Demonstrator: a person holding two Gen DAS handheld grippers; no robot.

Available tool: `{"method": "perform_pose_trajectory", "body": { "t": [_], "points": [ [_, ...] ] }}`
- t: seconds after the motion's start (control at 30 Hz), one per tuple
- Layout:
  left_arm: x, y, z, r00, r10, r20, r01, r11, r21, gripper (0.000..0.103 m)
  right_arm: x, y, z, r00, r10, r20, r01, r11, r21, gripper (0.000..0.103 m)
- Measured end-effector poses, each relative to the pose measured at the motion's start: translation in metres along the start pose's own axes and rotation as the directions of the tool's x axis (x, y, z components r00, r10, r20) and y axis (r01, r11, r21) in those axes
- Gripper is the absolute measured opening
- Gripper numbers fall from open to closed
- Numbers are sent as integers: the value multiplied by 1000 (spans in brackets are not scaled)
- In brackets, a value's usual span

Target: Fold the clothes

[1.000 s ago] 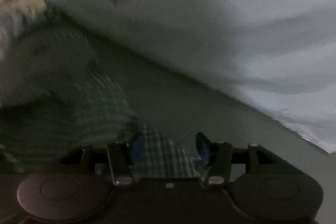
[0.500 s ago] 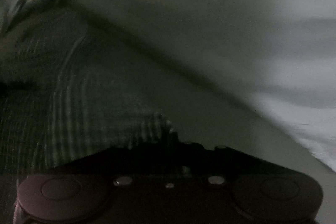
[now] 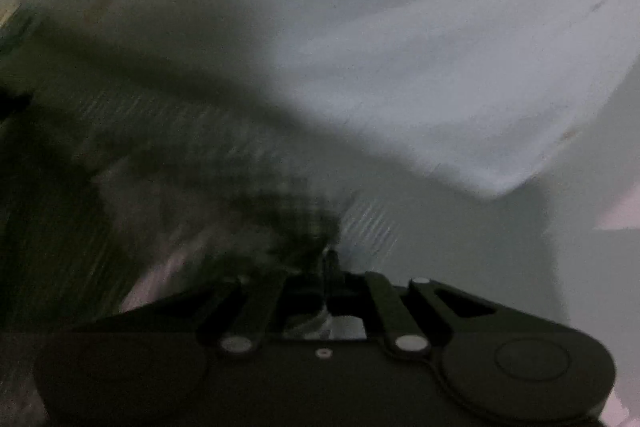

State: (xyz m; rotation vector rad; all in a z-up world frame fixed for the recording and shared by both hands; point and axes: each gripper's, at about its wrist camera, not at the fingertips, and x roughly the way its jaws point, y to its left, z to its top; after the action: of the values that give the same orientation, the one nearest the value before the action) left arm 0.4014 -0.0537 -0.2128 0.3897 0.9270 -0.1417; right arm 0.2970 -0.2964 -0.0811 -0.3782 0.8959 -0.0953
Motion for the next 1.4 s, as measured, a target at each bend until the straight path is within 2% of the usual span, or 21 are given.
{"method": "perform_pose_trajectory", "body": {
  "t": [0.1,0.17,0.2,0.23,0.27,0.33,0.4,0.47,0.53,0.57,0.63,0.7,0.77,0.8,0.83,0.9,1.0,1.17,1.27,1.33,1.4],
  "points": [
    [4,-4,-40,990,-44,-133,46,999,17,15,-4,13,-19,992,120,-49,-116,991,69,8],
    [0,-1,-52,984,-50,-171,55,998,21,20,-13,4,-13,987,160,11,-160,977,142,29],
    [-4,5,-51,982,-75,-174,74,997,-8,29,-20,-7,-9,983,172,63,-181,968,176,42],
    [-9,11,-49,980,-101,-173,96,995,-39,34,-24,-17,0,974,185,129,-210,955,211,50],
    [-13,17,-46,977,-128,-172,117,991,-71,46,-28,-23,10,959,201,199,-247,938,242,53],
    [-23,32,-35,980,-165,-114,148,978,-145,62,-30,-32,30,915,240,325,-336,900,279,69],
    [-31,47,-21,984,-173,-30,163,965,-208,72,-21,-37,52,885,253,391,-379,879,290,75],
    [-30,50,-6,987,-162,22,163,960,-228,72,7,-27,75,881,261,394,-373,895,243,74],
    [-22,47,10,989,-139,49,146,968,-206,72,45,-16,94,887,322,331,-401,893,205,74],
    [-18,43,14,988,-141,54,149,970,-193,73,65,-11,104,884,369,287,-431,881,195,74],
    [-3,34,20,982,-185,36,188,970,-151,75,109,8,112,856,493,158,-517,830,209,74],
    [10,23,21,971,-240,12,240,965,-103,81,141,27,108,847,530,45,-525,818,237,74],
    [23,9,15,964,-266,-19,265,963,-58,83,160,40,96,848,528,-49,-495,821,284,60],
    [28,0,11,967,-252,-41,251,967,-35,86,164,41,90,841,536,-75,-489,811,321,29],
    [33,-9,7,970,-234,-62,234,972,-13,87,162,39,84,839,540,-73,-482,798,361,17],
    [34,-19,2,976,-209,-67,209,978,5,90,152,30,79,851,525,-25,-471,781,410,9],
    [36,-22,-2,982,-184,-53,183,983,-12,97,123,17,85,867,491,83,-479,777,407,6],
    [40,-28,-9,990,-141,-30,139,989,-42,102,65,8,111,847,462,263,-528,788,317,4],
    [43,-32,-13,993,-115,-17,113,992,-59,102,41,10,121,820,472,324,-558,783,273,4],
    [44,-30,-11,995,-99,-23,97,992,-85,97,25,13,125,810,455,370,-555,798,233,4],
    [41,-25,-1,997,-72,-3,72,993,-98,68,15,10,139,802,423,423,-538,818,203,4]
  ]
}}
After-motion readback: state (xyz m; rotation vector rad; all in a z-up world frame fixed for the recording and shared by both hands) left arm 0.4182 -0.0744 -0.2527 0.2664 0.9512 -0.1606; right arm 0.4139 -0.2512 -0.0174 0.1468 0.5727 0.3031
